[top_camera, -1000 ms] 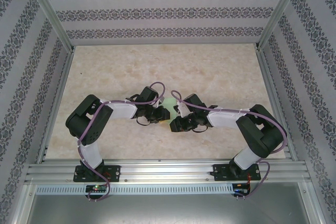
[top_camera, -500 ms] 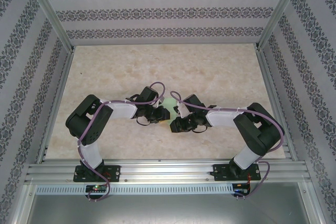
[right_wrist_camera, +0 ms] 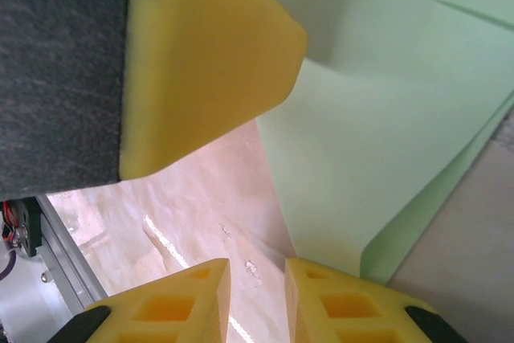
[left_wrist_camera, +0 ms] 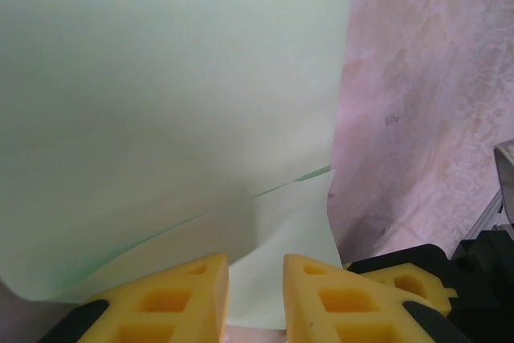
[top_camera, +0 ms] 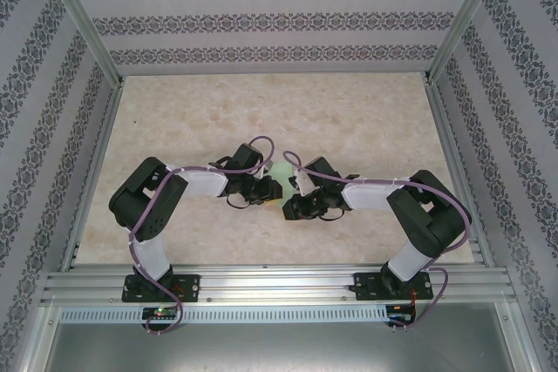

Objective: Fold a paper plane with a square sheet of paper (fold left side to right side)
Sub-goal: Third fold the triangle at the center of the table.

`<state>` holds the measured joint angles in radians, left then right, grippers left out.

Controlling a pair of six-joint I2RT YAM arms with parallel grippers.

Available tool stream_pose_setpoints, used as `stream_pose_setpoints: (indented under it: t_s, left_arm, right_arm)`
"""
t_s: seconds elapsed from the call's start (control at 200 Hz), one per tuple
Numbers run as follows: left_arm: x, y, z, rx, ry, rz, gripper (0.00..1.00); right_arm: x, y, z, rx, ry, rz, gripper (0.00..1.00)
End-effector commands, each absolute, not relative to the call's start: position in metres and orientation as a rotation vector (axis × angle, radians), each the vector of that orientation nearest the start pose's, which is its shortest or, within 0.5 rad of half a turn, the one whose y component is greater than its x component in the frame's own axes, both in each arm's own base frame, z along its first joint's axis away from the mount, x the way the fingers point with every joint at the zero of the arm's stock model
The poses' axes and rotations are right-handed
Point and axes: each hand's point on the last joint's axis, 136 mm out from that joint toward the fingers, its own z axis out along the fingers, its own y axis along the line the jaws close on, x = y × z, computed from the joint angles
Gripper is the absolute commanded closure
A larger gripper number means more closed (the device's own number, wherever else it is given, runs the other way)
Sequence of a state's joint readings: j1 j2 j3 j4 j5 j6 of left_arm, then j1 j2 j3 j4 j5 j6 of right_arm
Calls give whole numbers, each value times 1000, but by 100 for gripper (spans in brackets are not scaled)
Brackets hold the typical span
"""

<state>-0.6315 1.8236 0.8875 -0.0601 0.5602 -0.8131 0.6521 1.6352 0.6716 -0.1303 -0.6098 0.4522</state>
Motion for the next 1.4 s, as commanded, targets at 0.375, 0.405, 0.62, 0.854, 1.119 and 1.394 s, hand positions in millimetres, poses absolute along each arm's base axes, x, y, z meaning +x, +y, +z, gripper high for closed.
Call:
stream_pose_setpoints:
  t_s: [0.375,0.405,0.62,0.854,1.119,1.394]
  left_arm:
    - [282,-308,35,36,2838,-1049,72]
    - [283,-308,41,37,2825,-1057,72]
    - [278,-306,66,35,2771,-1094,73]
    - [258,-310,66,43,2761,-1155,75]
    - [248,-330,60,61,2743,-1243,76]
    - [248,-332,45,43,2776,-1222,78]
  right_arm:
    - [171,243,-17,-399,3025,953,82]
    - [171,243,-17,-399,3024,954,82]
    - [173,243,-20,-386,3028,936,86]
    - [175,242,-23,-357,3033,929,91]
    - [175,242,-25,-348,3039,925,93]
    - [176,243,-25,-348,3039,925,93]
